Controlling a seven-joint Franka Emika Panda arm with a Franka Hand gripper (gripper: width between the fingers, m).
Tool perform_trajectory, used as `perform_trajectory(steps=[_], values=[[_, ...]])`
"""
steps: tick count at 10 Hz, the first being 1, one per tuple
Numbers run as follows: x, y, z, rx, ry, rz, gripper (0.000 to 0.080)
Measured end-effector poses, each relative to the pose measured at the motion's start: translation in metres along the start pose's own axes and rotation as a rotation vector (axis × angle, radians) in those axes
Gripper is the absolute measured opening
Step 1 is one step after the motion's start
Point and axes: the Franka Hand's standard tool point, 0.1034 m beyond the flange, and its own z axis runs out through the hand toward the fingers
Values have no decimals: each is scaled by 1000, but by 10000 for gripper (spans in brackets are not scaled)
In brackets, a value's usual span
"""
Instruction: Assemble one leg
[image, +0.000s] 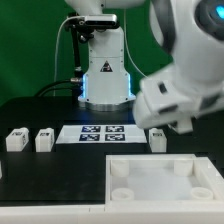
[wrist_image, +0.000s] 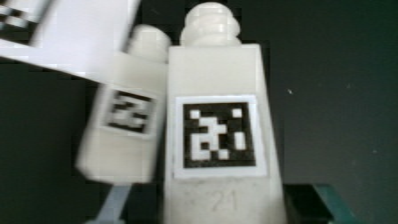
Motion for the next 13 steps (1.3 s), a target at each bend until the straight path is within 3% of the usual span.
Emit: perform_trajectory(steps=[2,3,4,6,8,9,11,12,13], values=[[-13,28,-55,11,87,-22,291],[-21,33,-85,-3,173,-8,291],[-22,31,-99,-34,292,-2,291],[-18,36,-93,-63,509,8,291],[4,37,-94,-125,766,4,291],[12,39,-107,-159,831,-43,291],[21,48,-174,-199,994,-52,291],[22,50,-190,-223,1077,-60,291],[21,60,-189,-271,1195,-61,291]])
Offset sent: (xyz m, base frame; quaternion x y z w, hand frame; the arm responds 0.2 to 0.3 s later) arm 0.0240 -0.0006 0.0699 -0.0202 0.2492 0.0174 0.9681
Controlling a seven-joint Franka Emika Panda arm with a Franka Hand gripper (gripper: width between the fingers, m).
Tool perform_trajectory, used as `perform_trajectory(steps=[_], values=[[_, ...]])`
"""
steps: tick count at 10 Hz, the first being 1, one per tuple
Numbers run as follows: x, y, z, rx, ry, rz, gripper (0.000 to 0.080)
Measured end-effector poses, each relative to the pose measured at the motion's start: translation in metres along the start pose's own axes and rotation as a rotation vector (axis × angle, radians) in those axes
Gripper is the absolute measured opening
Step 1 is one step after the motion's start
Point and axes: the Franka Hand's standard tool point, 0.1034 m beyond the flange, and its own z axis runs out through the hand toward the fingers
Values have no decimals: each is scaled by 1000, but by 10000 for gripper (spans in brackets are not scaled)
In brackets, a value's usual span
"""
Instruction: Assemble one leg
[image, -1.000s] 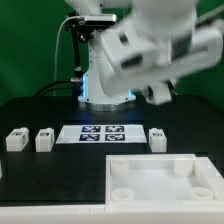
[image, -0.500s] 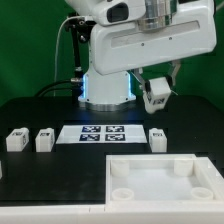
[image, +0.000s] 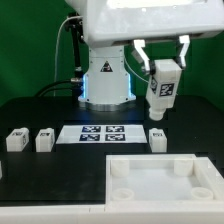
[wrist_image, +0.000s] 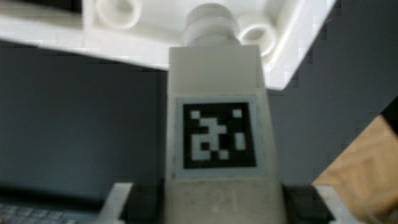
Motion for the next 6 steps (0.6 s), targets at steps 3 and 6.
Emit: perform_trajectory(steps=[3,6], values=[[-12,29,2,-143,234,-44,291],[-21,18,17,-83,141,-37,291]])
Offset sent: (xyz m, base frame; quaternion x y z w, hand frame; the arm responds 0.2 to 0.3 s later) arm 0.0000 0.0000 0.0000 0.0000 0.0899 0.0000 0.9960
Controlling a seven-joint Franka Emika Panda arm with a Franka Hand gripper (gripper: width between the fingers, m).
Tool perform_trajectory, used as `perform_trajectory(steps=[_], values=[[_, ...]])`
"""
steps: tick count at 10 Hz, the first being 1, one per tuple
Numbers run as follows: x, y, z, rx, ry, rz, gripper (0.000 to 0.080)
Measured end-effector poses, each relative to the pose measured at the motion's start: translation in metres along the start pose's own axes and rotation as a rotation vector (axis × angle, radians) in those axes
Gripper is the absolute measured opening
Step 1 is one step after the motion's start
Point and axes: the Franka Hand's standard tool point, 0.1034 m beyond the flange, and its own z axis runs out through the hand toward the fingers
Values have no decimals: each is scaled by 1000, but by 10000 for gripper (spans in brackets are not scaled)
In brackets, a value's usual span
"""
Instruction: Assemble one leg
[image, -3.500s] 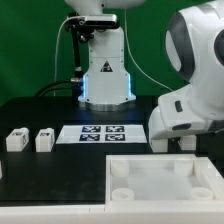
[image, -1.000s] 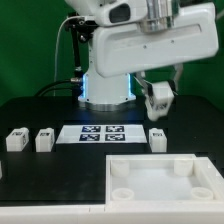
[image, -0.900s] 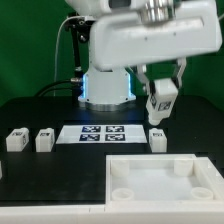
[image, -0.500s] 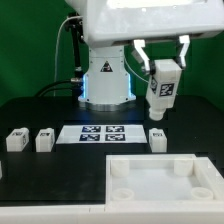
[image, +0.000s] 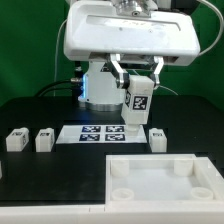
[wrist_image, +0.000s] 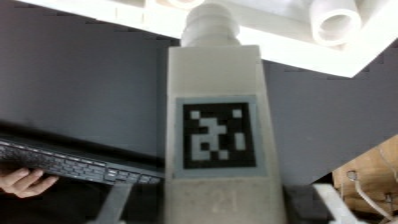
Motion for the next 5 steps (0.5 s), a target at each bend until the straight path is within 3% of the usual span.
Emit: perform_trajectory(steps=[2,4,5], values=[[26,-18,18,71,-43,7,292],[46,-51,49,131,-27,80,292],[49,-67,62,142,-8,111,292]])
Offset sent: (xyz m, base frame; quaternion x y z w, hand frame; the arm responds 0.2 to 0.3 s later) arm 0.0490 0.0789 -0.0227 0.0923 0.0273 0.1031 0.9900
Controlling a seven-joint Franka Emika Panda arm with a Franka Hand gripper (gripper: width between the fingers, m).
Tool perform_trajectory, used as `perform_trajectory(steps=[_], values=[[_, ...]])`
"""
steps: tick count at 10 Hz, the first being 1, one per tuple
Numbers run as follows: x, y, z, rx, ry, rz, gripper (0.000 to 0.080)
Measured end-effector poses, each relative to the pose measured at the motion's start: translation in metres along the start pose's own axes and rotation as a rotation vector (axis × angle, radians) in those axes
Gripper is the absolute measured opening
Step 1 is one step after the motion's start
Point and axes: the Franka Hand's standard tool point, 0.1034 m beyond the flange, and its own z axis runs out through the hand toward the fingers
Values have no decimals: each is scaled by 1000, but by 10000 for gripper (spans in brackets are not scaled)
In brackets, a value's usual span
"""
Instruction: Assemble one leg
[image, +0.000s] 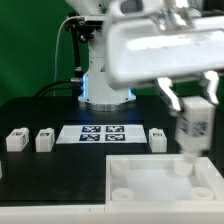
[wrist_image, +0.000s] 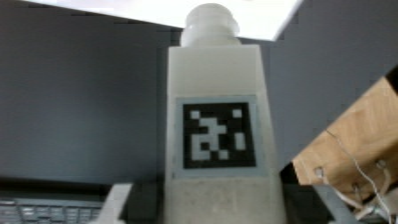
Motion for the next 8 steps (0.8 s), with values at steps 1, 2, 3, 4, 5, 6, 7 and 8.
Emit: perform_trajectory(steps=[1,2,3,4,5,6,7,8], values=[[-3,-7,8,0,14,12,292],[-7,-12,11,-8,23,27,292],[-7,-11,12,-9,20,24,292],[-7,-10,12,-10,19,26,292],[-9,-6,11,-17,26,22,292],[-16,6,6,-47,58,8,292],[-28,9,8,-57,57,13,292],[-35,11,13,-55,41,17,292]])
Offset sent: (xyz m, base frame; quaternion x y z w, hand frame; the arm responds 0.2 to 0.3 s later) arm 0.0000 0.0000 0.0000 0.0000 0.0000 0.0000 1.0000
